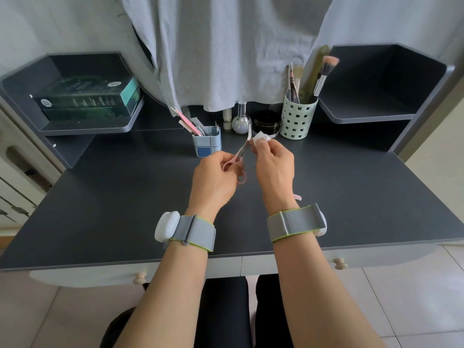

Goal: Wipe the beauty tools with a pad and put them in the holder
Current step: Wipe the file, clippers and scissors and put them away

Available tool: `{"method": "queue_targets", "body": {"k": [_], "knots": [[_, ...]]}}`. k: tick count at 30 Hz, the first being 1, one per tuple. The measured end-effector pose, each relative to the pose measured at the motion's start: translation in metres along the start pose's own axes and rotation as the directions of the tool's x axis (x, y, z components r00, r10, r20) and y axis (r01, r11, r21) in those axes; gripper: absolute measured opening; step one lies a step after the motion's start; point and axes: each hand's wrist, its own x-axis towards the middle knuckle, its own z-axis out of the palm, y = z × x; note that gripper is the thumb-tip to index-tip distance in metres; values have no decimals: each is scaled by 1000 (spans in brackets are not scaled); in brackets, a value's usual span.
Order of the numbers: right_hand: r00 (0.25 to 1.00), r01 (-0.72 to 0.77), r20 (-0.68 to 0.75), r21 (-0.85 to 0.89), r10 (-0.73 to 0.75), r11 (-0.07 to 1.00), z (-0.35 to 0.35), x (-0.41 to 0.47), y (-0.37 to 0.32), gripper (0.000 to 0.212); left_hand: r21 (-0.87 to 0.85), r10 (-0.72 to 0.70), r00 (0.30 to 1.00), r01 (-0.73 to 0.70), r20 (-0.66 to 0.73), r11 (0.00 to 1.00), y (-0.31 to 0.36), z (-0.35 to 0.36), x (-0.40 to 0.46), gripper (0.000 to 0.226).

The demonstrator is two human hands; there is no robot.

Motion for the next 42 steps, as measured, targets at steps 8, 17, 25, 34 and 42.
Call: {"method": "queue_targets", "body": {"k": [8, 17, 25, 34, 42], "knots": [[1000, -19, -19, -92, 17, 996, -7, 7, 7, 26, -9, -13, 1000, 13, 9, 1000, -1, 2, 1, 6], [995, -71, 65, -130, 80, 989, -9, 3, 6, 18, -95, -50, 999, 50, 4, 994, -2, -2, 0, 15], [952, -158, 263, -26, 159, 987, -11, -4, -4, 26, -135, -62, 998, 66, 30, 989, -4, -2, 2, 22], [897, -227, 404, 80, 177, 971, -14, -6, -5, 18, -143, -47, 998, 53, 42, 988, -3, -4, 3, 23], [894, -279, 391, 96, 221, 956, -16, -3, -5, 21, -130, -29, 997, 38, 68, 991, -4, -3, 2, 18]]}}
